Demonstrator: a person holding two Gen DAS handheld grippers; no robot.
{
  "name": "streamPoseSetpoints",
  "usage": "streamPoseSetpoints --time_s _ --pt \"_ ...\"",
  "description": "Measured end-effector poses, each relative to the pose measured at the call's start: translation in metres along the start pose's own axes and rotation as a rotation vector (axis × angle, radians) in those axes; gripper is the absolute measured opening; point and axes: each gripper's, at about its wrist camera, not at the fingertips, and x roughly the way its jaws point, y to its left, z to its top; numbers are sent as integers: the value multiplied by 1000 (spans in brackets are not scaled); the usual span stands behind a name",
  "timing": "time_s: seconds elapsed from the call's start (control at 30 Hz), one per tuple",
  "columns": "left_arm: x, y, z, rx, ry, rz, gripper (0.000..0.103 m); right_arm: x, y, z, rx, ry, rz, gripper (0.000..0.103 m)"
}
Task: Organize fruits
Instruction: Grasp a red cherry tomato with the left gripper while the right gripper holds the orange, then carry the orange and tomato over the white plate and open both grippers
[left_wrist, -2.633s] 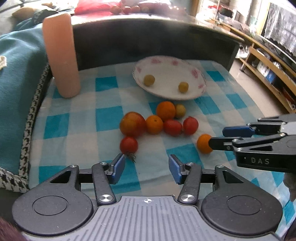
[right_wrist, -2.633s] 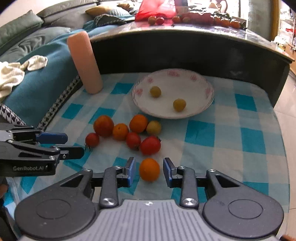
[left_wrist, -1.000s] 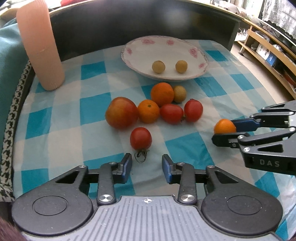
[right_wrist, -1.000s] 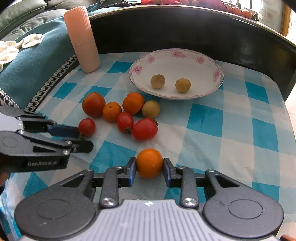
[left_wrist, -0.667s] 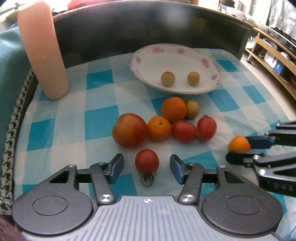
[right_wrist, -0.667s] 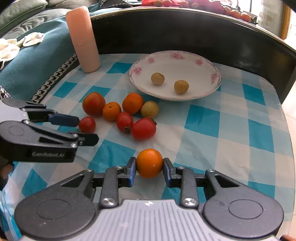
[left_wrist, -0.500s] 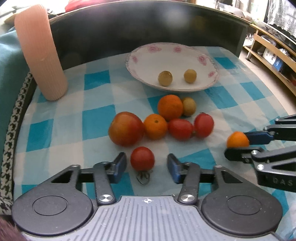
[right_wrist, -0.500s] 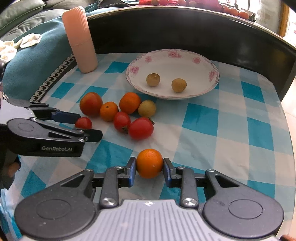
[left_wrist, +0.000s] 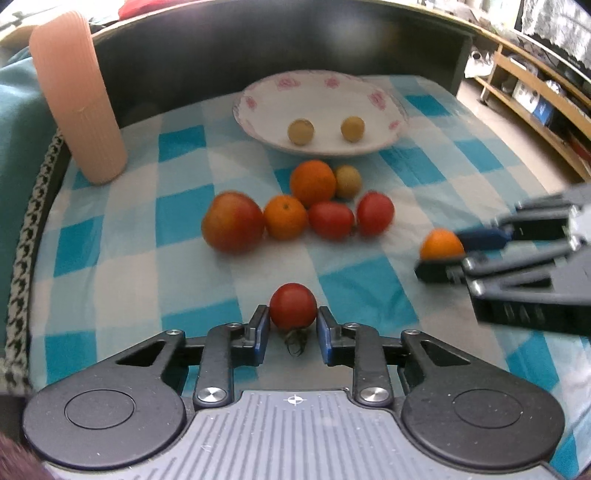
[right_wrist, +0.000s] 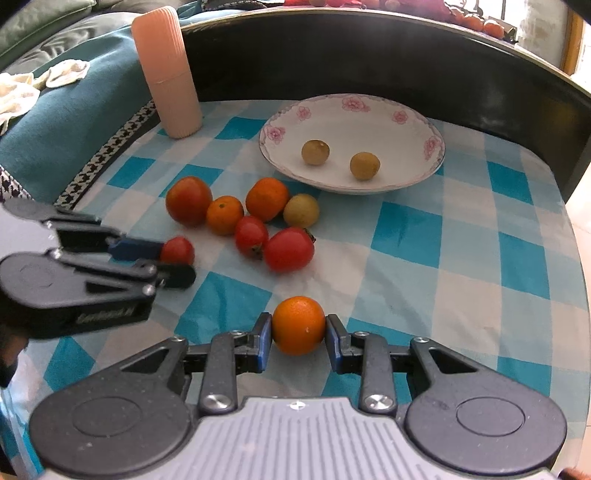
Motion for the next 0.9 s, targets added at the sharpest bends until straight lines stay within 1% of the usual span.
streamPoseSetpoints --time_s 0.17,0.23,0.3,0.37,0.43,0.57,0.63,0.73,0.9 --pt "0 -7 -7 4 -5 -15 37 -2 4 0 -14 0 -7 46" --pt "0 -10 -3 27 -12 -25 45 -3 7 -2 -26 2 -9 46" --pt "0 -10 -2 27 -9 -33 46 -1 12 -4 -49 4 -13 46" --pt "2 -11 -2 37 -6 -40 49 1 15 -4 -78 -3 -23 46" --pt "2 -11 -3 51 -10 -39 56 3 12 -2 -73 0 -11 46" --pt "4 -8 -2 46 -15 -54 60 2 6 -4 -71 10 5 47" --pt "5 -8 -1 41 -23 -62 64 0 4 -6 -74 11 1 47" --pt "6 -9 2 36 -30 -79 65 -2 0 -9 -68 3 6 48" --pt "9 -11 0 41 -34 -77 66 0 -3 -6 -52 -8 14 48"
